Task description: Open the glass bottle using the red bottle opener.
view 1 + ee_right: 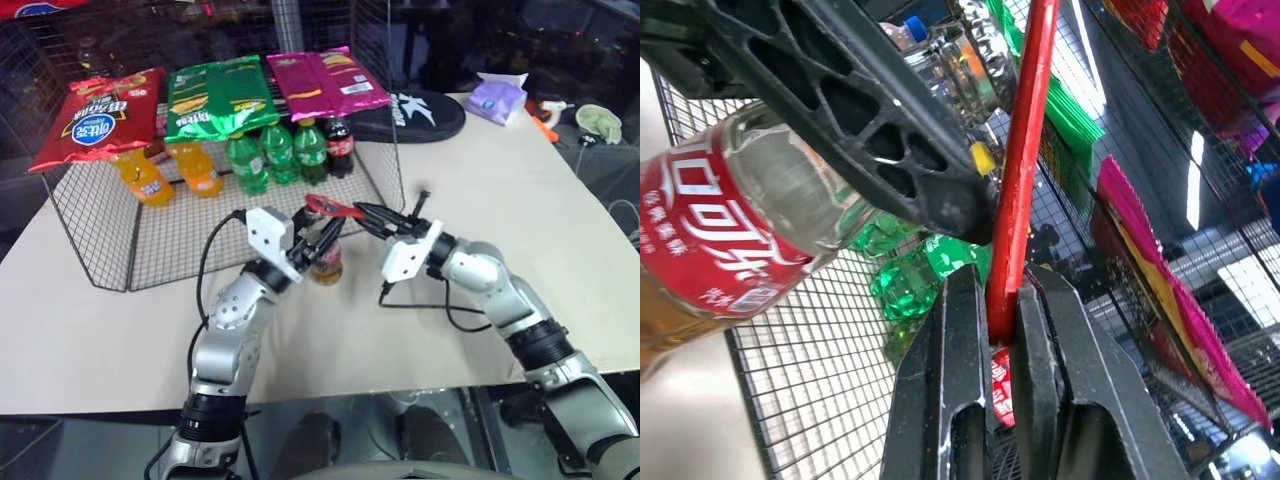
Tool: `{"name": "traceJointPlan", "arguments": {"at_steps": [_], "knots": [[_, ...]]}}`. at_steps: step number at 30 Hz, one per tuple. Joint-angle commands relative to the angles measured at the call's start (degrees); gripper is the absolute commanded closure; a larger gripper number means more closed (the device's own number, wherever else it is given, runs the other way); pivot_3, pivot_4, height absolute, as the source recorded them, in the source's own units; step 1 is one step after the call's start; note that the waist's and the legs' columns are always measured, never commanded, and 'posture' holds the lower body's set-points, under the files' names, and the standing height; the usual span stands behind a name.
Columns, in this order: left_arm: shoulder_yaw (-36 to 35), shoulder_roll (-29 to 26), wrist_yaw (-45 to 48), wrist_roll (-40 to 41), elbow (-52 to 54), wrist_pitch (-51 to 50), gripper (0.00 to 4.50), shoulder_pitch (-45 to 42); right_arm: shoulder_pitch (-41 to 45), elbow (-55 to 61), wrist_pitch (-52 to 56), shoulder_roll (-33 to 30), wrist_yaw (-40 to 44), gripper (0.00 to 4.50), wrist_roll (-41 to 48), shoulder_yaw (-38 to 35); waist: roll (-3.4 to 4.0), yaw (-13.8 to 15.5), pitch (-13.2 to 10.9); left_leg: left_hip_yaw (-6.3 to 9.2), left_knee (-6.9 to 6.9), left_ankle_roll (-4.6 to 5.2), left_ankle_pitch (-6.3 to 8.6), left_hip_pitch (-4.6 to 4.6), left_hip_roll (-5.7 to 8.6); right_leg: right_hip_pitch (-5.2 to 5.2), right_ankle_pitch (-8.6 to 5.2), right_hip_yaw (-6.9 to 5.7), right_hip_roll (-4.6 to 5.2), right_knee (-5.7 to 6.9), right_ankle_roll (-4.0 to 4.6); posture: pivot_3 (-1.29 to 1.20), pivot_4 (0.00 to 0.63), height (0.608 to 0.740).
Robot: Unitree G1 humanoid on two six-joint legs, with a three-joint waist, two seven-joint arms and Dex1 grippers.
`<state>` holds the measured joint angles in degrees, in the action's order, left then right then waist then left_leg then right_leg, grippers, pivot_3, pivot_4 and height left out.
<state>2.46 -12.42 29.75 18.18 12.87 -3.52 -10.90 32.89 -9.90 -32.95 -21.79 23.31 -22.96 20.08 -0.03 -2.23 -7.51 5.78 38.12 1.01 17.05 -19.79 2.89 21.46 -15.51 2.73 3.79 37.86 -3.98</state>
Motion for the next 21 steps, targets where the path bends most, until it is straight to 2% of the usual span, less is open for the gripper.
{"name": "traceJointPlan", "arguments": {"at_steps": [1,14,21], "knots": [[3.2,0.0,1.4,-0.8,-1.6,-2.3,2.82,1.4,0.1,-1.9,-1.3,1.5,3.0,4.5,-2.5,5.5,0.02,0.0,0.0,0.0,0.0,0.0,0.0,0.0,0.0,0.0,0.0,0.0,0.0,0.0,0.0,0.0,0.15,0.74],[2.7,-0.4,1.5,-1.4,-1.4,-0.4,2.82,1.7,0.6,-2.9,-4.9,1.6,-10.1,4.5,0.4,-4.7,-0.02,0.2,-0.1,-0.03,-0.06,-0.09,-0.04,-0.13,0.01,0.11,0.0,0.05,0.03,-0.1,0.0,0.0,0.15,0.74],[2.5,-0.5,1.4,-1.5,-1.9,0.2,2.82,1.2,0.5,-3.5,-5.7,2.3,-11.1,4.5,2.2,-5.7,-0.04,0.2,-0.1,-0.04,-0.17,-0.1,-0.04,-0.18,0.0,0.12,0.0,0.06,0.03,-0.17,0.0,0.0,0.15,0.74]]}}
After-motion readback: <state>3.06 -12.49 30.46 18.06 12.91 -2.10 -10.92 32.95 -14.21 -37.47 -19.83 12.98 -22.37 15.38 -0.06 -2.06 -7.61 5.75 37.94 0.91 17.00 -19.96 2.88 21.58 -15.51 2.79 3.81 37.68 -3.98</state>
